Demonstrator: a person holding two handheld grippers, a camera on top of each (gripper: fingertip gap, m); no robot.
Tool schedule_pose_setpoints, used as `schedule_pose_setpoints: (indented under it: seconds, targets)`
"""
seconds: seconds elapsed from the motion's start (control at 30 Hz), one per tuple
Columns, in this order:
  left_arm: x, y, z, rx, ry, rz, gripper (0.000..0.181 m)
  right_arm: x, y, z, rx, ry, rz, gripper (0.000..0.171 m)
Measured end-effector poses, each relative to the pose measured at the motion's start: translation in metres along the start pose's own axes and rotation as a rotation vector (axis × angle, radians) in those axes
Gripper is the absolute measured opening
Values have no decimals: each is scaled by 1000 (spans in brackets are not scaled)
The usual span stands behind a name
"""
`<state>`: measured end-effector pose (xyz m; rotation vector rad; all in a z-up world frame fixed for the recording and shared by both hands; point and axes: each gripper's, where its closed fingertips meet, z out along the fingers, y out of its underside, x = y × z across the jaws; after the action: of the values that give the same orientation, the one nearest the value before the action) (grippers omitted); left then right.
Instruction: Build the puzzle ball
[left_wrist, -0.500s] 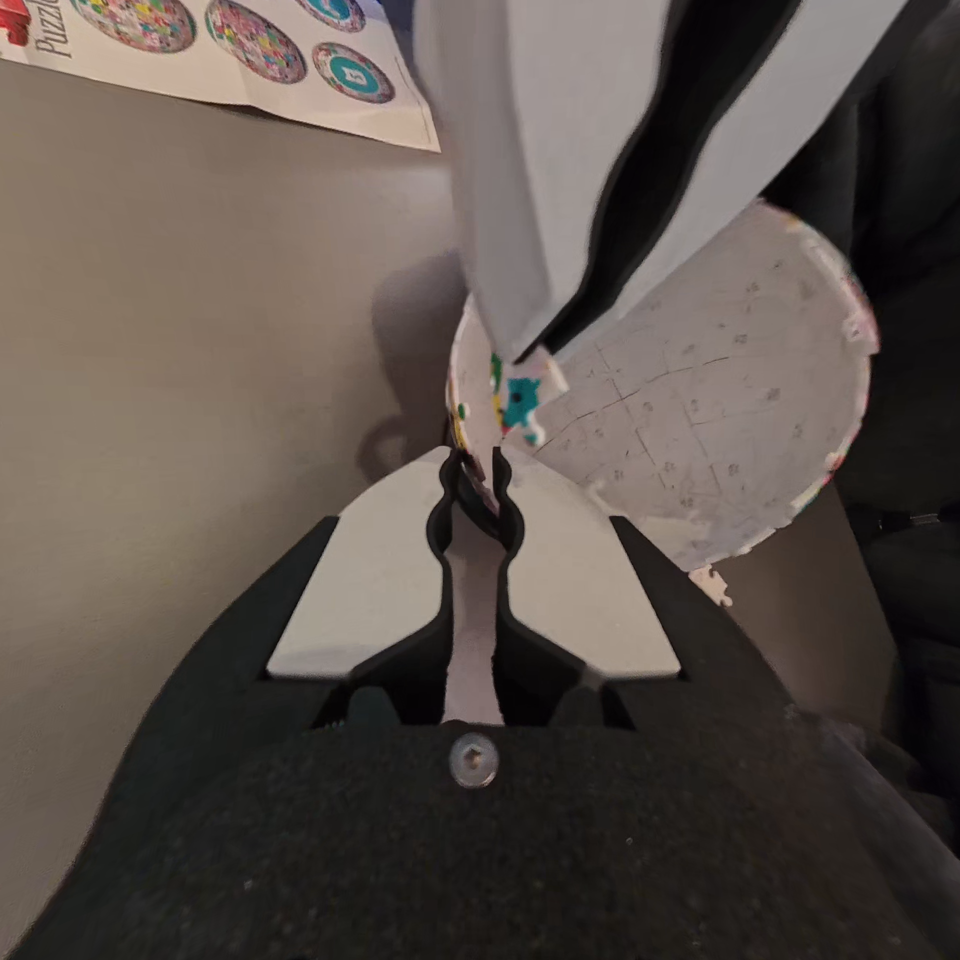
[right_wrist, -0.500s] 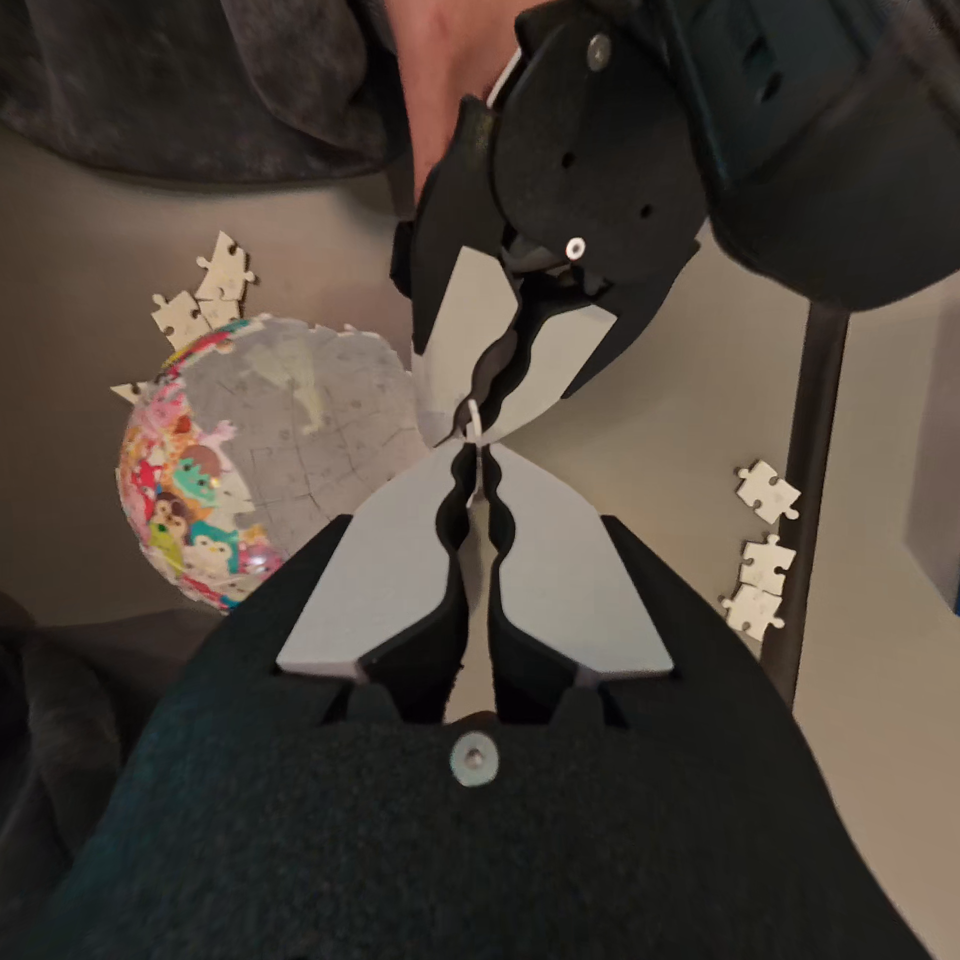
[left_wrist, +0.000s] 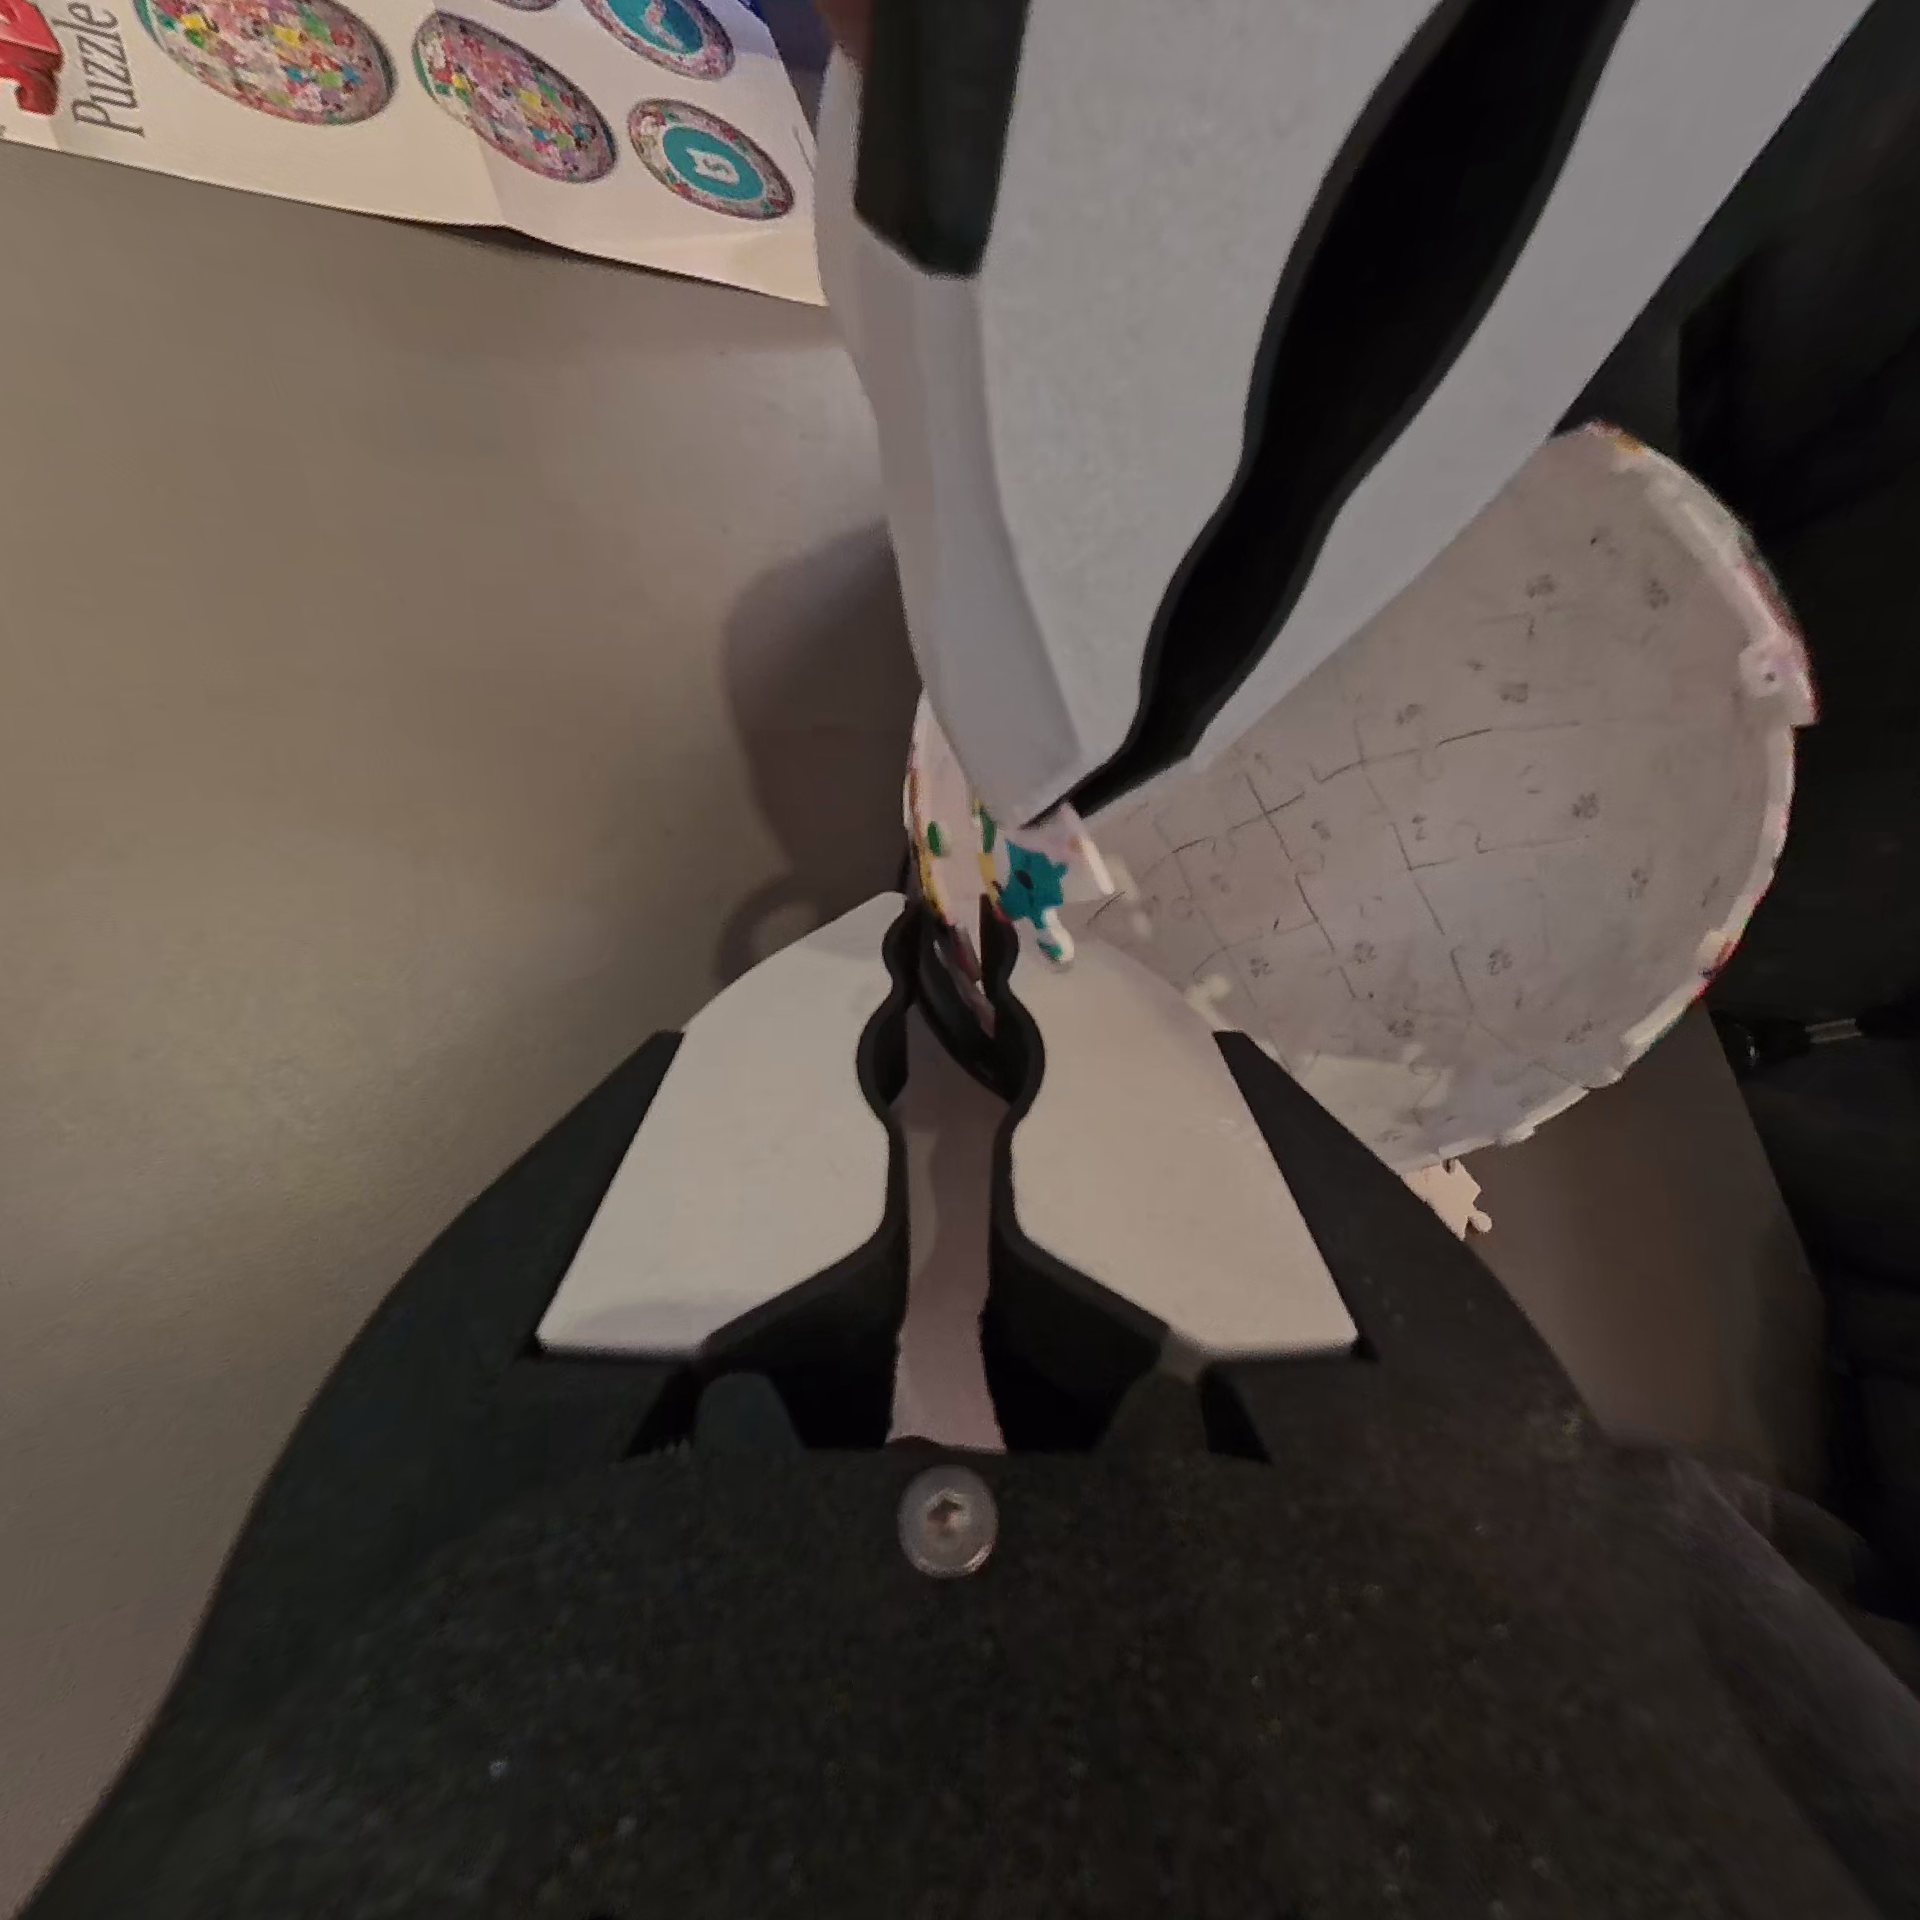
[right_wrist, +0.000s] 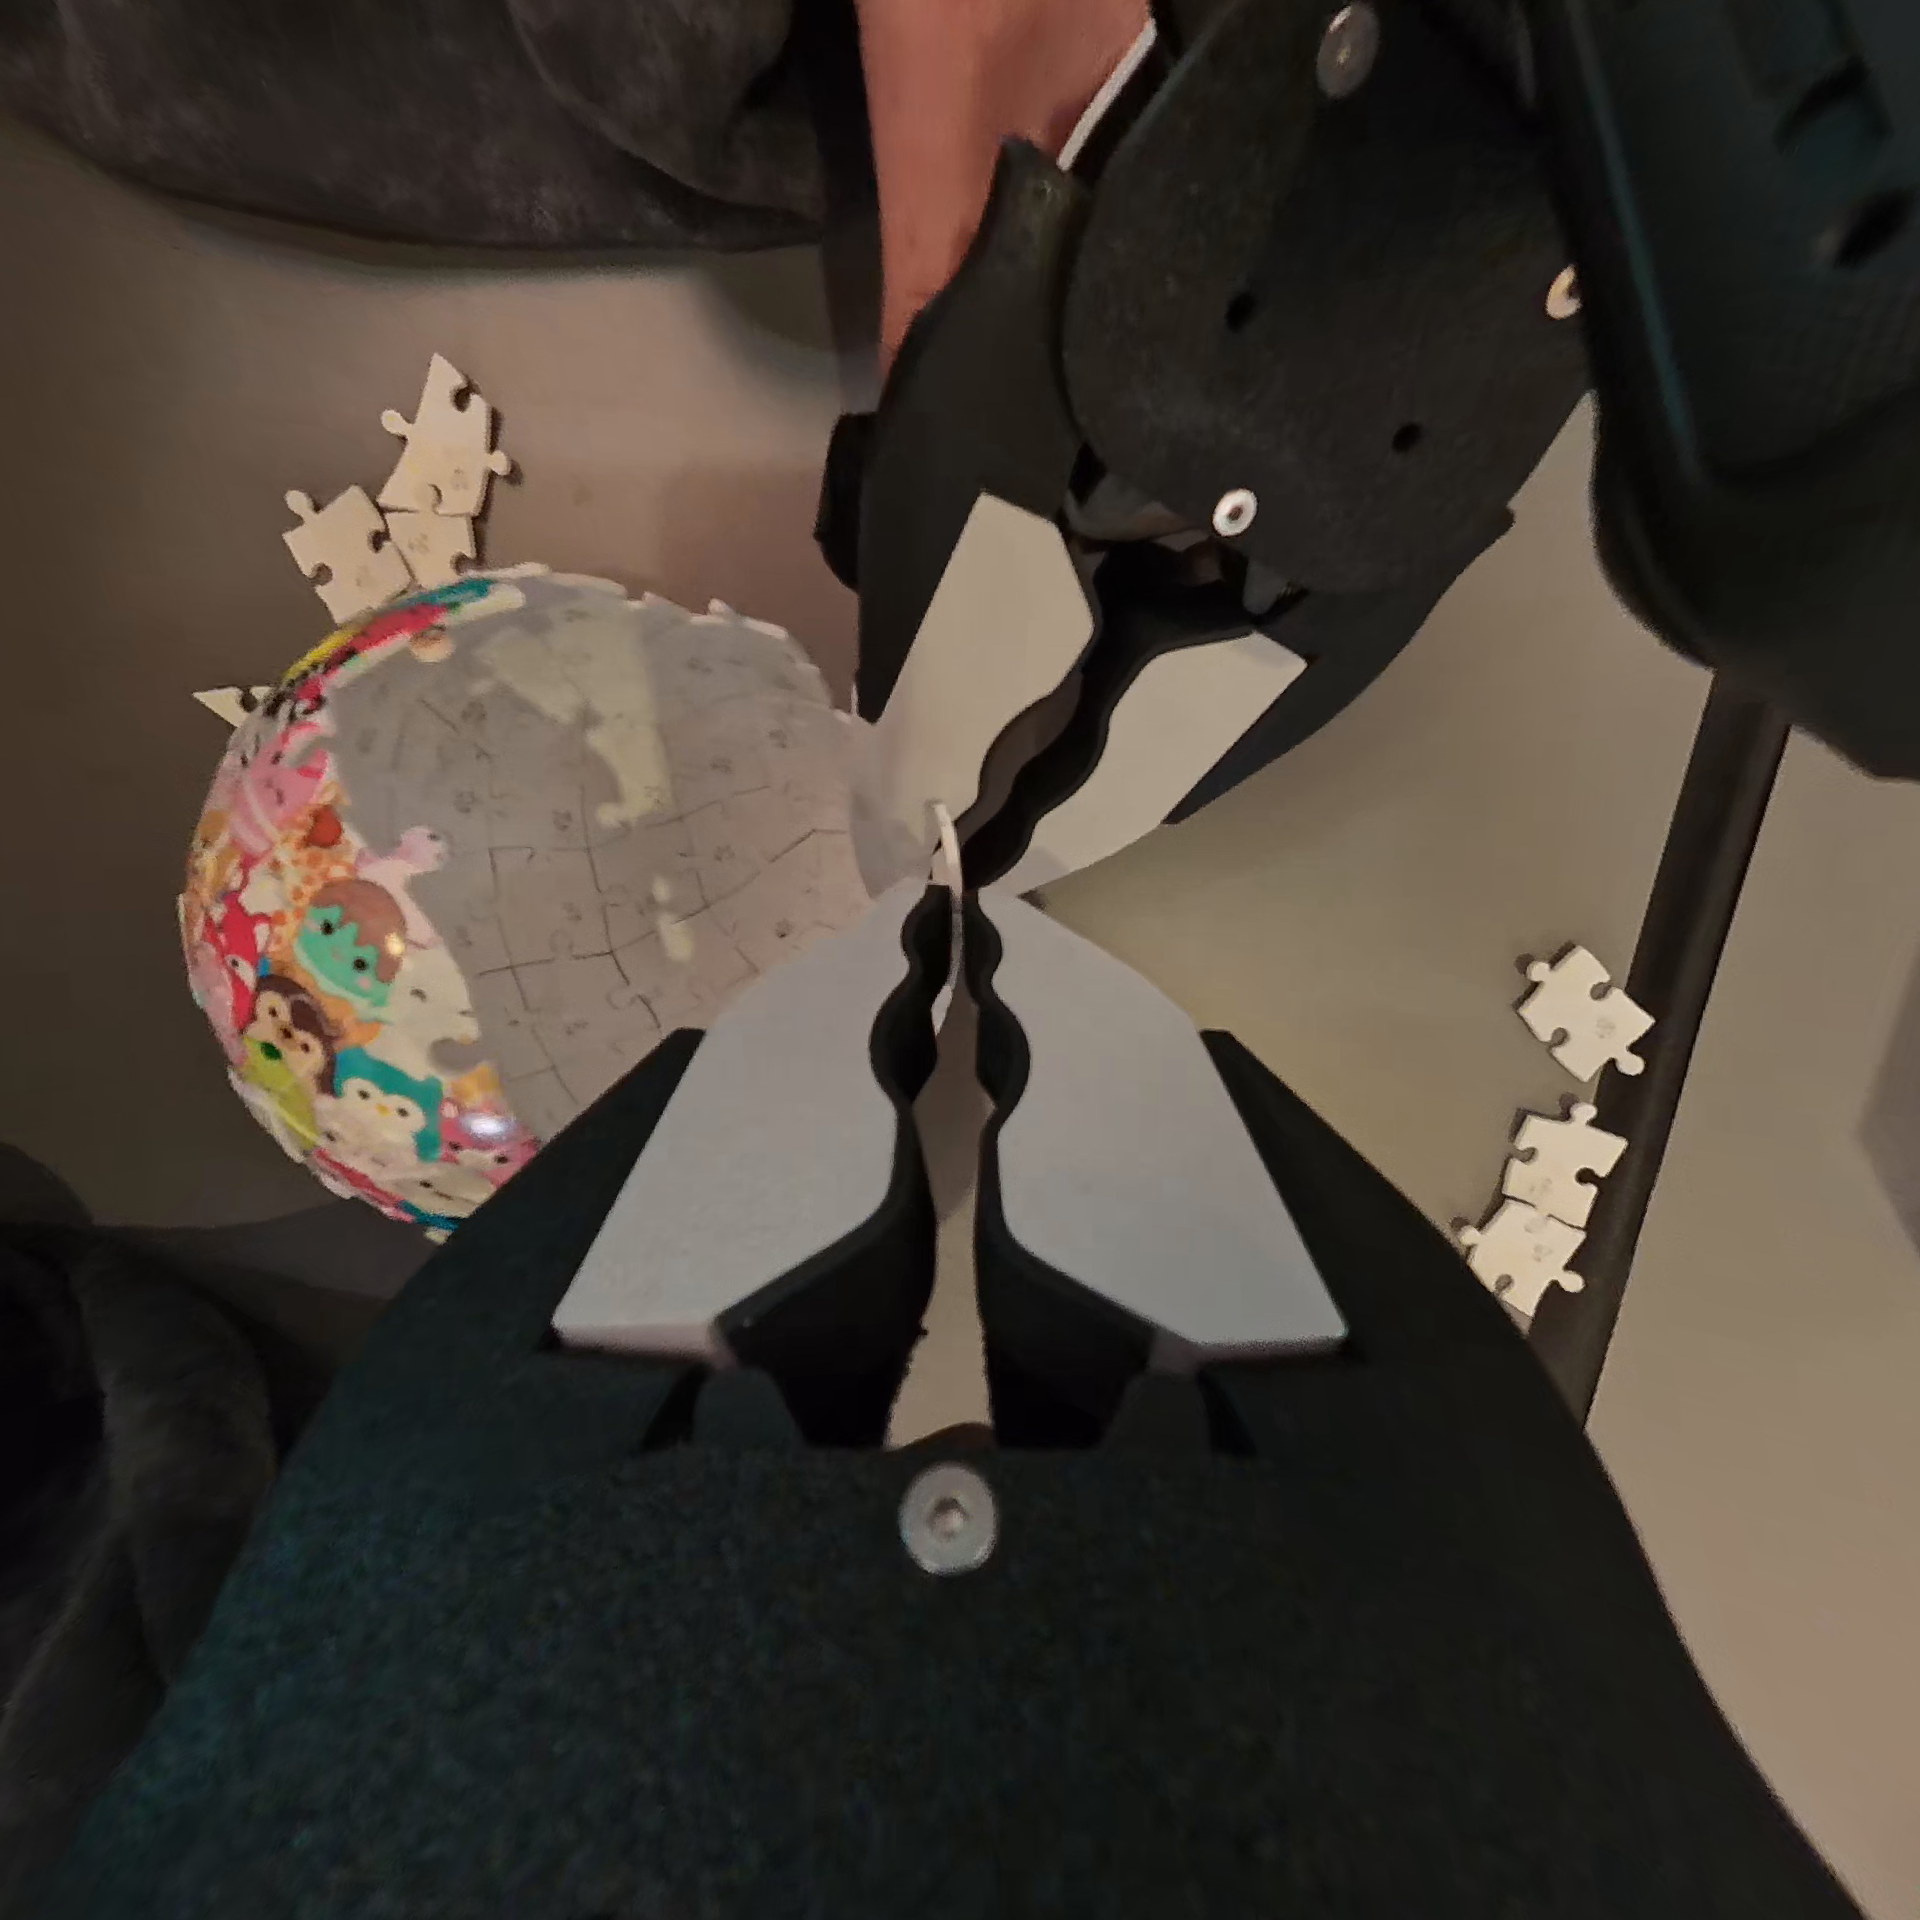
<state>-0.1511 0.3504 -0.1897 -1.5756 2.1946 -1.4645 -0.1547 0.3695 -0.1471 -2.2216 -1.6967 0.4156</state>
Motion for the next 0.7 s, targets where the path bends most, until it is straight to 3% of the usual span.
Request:
schedule_pose_setpoints:
  seconds: [0.3, 0.7]
  targets:
    - [0, -1, -2, 16, 5, 3, 10, -1, 15, 3, 4, 22, -8, 2]
    - [0, -1, -1, 27, 22, -17, 12, 2, 4, 1, 41, 68, -43, 2]
